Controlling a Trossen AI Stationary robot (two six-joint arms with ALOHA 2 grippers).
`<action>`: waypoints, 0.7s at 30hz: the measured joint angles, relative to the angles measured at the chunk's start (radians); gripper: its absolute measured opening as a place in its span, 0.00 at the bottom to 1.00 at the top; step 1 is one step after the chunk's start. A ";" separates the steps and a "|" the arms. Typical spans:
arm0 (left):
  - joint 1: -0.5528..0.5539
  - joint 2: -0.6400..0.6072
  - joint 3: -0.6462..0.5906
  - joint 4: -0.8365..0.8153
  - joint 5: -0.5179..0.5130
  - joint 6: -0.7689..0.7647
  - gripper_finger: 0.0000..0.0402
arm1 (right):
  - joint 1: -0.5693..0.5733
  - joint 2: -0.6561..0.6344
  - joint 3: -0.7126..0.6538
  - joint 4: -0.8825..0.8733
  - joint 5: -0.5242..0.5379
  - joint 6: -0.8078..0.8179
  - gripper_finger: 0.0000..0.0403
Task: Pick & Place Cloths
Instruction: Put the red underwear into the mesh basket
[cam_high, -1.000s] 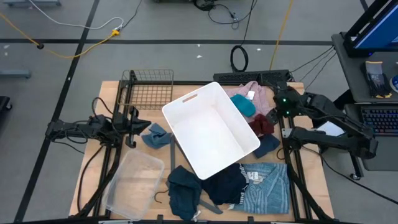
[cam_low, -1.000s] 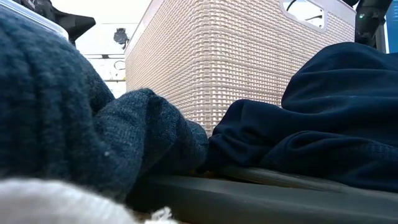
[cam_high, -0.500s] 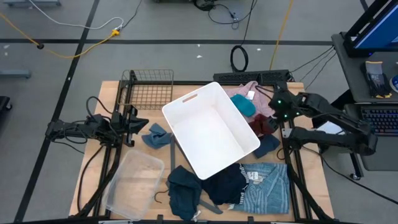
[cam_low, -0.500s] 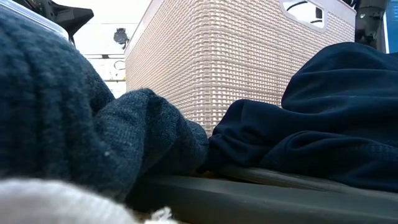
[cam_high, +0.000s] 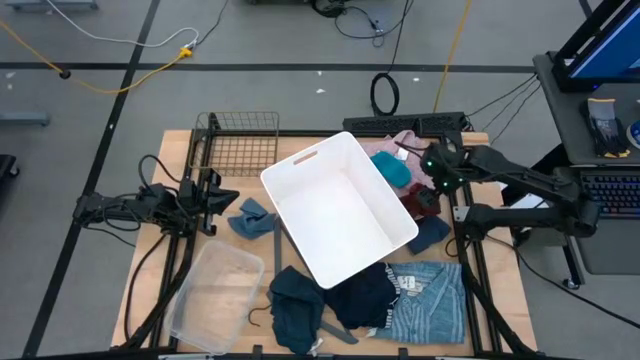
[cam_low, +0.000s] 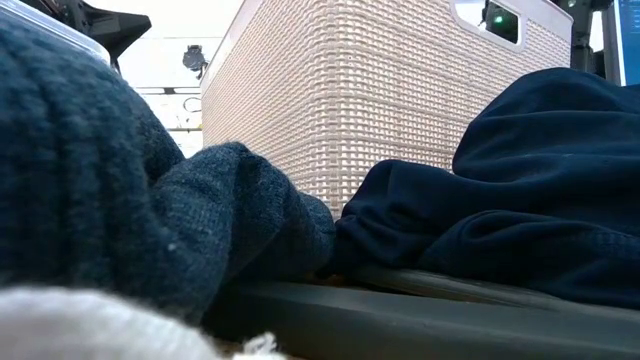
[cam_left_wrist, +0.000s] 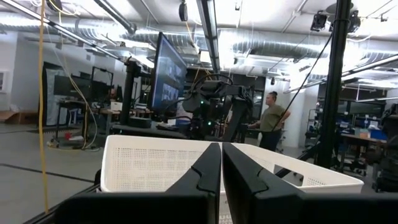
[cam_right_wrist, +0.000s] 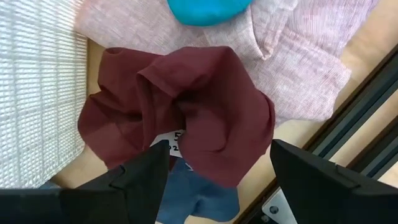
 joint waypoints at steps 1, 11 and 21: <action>0.000 0.000 0.000 0.000 0.000 0.000 0.04 | 0.000 0.010 -0.001 0.001 0.003 0.004 0.68; 0.000 0.000 0.000 0.000 0.000 -0.002 0.04 | 0.000 0.048 -0.120 0.096 0.026 0.080 0.68; 0.000 0.000 0.000 0.000 -0.001 -0.002 0.04 | 0.000 0.048 -0.206 0.140 0.025 0.152 0.62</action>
